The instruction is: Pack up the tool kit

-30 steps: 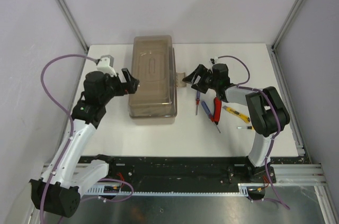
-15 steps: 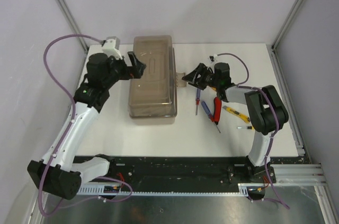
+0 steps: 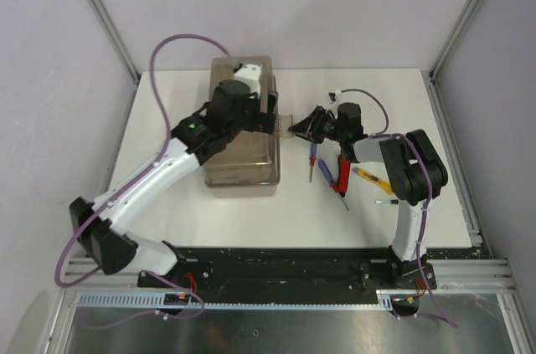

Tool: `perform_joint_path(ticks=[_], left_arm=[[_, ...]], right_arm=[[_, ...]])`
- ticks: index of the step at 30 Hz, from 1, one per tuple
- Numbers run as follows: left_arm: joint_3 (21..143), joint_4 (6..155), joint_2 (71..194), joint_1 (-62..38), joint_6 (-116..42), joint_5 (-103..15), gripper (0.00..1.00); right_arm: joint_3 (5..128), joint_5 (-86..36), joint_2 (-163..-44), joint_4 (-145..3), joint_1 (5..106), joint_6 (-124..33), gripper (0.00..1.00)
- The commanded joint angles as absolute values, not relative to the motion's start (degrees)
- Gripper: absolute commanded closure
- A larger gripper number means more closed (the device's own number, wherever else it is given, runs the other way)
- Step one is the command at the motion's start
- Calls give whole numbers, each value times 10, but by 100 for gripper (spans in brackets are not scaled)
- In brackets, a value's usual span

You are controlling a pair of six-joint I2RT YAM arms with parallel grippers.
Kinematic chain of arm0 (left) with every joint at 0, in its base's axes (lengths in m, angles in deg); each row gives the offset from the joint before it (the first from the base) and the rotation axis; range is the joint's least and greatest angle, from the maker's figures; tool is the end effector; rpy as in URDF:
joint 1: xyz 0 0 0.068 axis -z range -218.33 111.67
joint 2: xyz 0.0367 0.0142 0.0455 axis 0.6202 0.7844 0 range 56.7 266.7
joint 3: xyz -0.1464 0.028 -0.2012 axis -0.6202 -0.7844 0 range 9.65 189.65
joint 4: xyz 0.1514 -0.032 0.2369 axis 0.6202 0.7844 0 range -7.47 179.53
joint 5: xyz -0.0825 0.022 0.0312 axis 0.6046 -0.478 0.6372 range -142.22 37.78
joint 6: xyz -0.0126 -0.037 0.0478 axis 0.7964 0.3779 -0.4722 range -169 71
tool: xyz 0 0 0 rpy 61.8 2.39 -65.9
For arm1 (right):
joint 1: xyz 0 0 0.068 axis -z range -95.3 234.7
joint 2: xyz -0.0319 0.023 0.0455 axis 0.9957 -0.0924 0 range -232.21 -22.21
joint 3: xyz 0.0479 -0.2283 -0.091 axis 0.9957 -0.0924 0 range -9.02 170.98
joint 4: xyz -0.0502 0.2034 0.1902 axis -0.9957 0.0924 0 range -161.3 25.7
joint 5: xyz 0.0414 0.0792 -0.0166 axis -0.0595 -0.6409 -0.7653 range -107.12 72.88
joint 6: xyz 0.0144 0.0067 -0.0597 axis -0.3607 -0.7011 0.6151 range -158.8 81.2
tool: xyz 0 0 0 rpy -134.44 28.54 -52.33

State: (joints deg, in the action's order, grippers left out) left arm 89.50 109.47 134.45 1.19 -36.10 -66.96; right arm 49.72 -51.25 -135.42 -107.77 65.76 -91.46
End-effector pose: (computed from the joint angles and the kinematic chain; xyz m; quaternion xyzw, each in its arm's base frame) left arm 0.2716 -0.2088 0.3685 0.1252 0.8291 -0.1389 0.5269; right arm 0.3948 0.1631 0.1169 0.0593 0.7901 0.5213 0.3169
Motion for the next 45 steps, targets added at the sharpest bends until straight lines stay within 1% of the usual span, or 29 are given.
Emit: perform_joint_path(ticks=[1, 8, 14, 20, 27, 28, 31, 36, 38, 40, 45], left_arm=[[980, 1175, 1408, 59, -347, -818, 1], [1116, 1310, 1536, 97, -303, -890, 1], [1195, 1379, 1617, 108, -283, -911, 1], [1242, 1435, 1664, 108, -270, -946, 0], [1241, 1454, 1685, 99, -265, -962, 2], [1241, 1454, 1686, 96, -265, -960, 4], [1240, 1454, 1687, 88, -267, -954, 16], [1235, 1453, 1669, 65, -262, -939, 43], [1231, 1453, 1657, 52, -260, -927, 52], [1227, 1452, 1644, 39, -258, -918, 58], [1213, 1451, 1622, 13, -256, -900, 63]], right_arm=[[511, -535, -1371, -1138, 661, -930, 67], [510, -536, -1378, -1146, 662, -929, 72], [510, -536, -1384, -1148, 669, -930, 73], [511, -540, -1393, -1159, 673, -935, 74], [510, -544, -1402, -1162, 672, -938, 74], [511, -544, -1403, -1162, 673, -939, 75], [511, -545, -1404, -1159, 673, -939, 75], [510, -543, -1403, -1152, 676, -938, 76], [510, -543, -1403, -1151, 677, -939, 76], [510, -543, -1404, -1149, 679, -939, 76], [510, -545, -1405, -1151, 684, -941, 76]])
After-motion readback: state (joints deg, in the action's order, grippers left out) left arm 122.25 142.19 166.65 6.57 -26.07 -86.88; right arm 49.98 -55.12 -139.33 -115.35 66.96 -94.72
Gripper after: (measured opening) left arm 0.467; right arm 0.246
